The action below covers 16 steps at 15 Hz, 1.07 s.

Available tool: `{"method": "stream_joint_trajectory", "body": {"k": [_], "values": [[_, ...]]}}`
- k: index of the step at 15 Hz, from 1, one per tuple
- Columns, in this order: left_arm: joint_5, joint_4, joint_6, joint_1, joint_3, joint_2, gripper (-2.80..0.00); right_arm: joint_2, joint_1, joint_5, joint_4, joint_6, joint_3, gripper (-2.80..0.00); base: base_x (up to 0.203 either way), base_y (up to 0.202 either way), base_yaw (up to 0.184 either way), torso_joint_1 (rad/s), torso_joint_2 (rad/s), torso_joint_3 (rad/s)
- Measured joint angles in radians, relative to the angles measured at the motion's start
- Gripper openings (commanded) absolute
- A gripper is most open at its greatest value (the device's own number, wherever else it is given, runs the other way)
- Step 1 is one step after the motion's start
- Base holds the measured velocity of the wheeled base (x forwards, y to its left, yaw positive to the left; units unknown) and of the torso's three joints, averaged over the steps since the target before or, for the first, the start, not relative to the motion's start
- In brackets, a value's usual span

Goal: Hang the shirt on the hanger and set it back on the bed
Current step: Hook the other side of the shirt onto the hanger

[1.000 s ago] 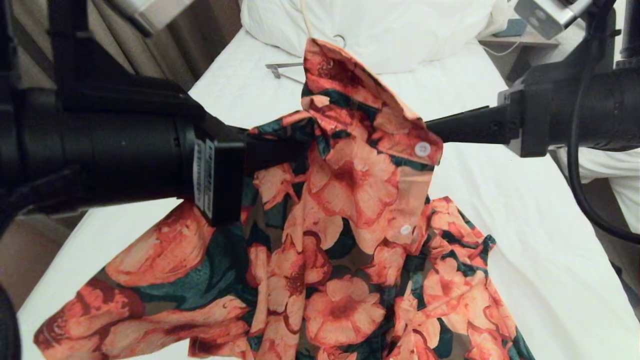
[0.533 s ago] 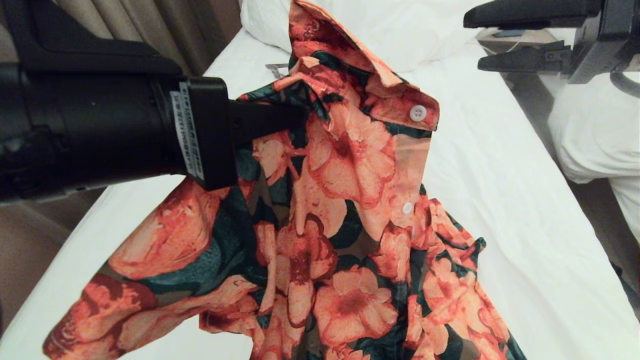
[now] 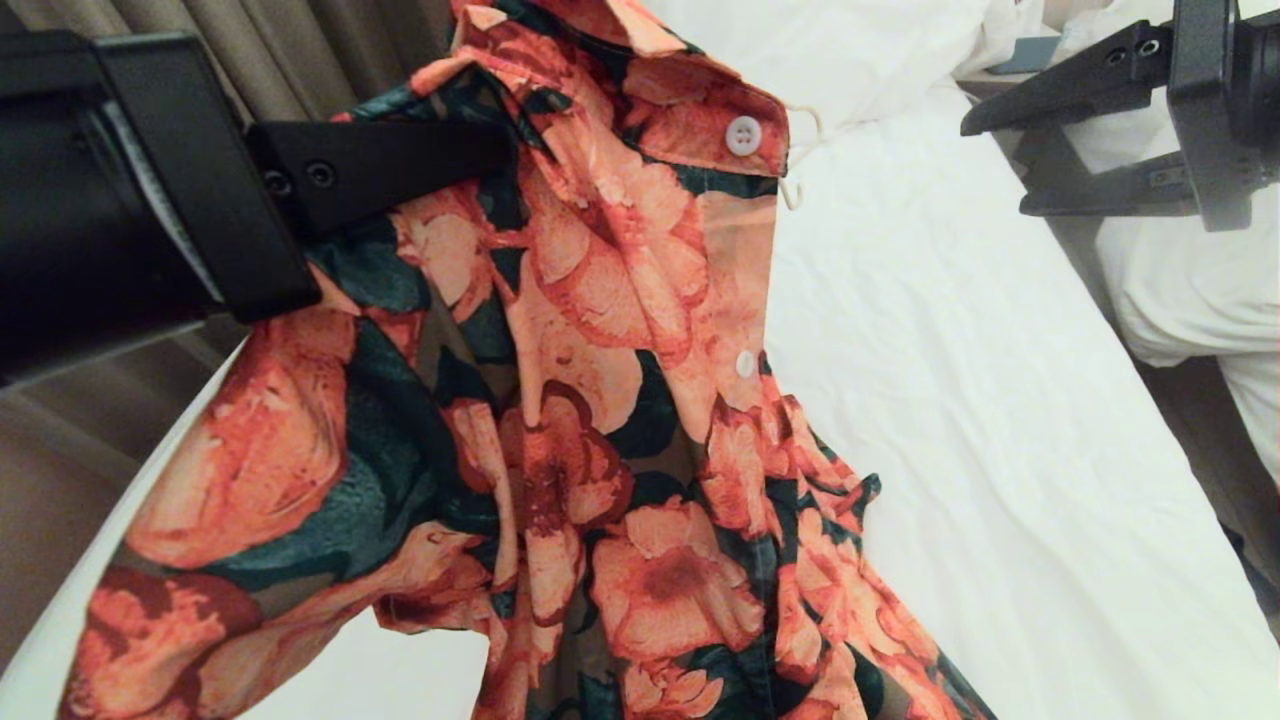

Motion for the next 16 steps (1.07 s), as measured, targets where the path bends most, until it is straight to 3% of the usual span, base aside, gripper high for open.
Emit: {"method": "stream_joint_trajectory", "body": {"k": [7,13,14,16], "values": [[0.001,-0.027,-0.018,0.002,0.021,-0.014,-2.80,0.093,0.039,-0.009,0.051,0.005,0.066,-2.80,0.000,0.000,0.000,0.000,0.00,0.000],[0.003,-0.027,-0.019,0.014,0.034,-0.006,-2.80,0.217,0.090,-0.002,-0.011,0.061,0.070,-2.80,0.000,0.000,0.000,0.000,0.00,0.000],[0.002,-0.027,-0.020,0.020,0.035,-0.004,-2.80,0.231,0.099,-0.003,-0.011,0.061,0.071,0.00,0.000,0.000,0.000,0.000,0.00,0.000],[0.002,-0.027,-0.019,0.025,0.036,-0.003,-2.80,0.258,0.123,-0.005,-0.015,0.063,0.076,0.00,0.000,0.000,0.000,0.000,0.00,0.000]]}}
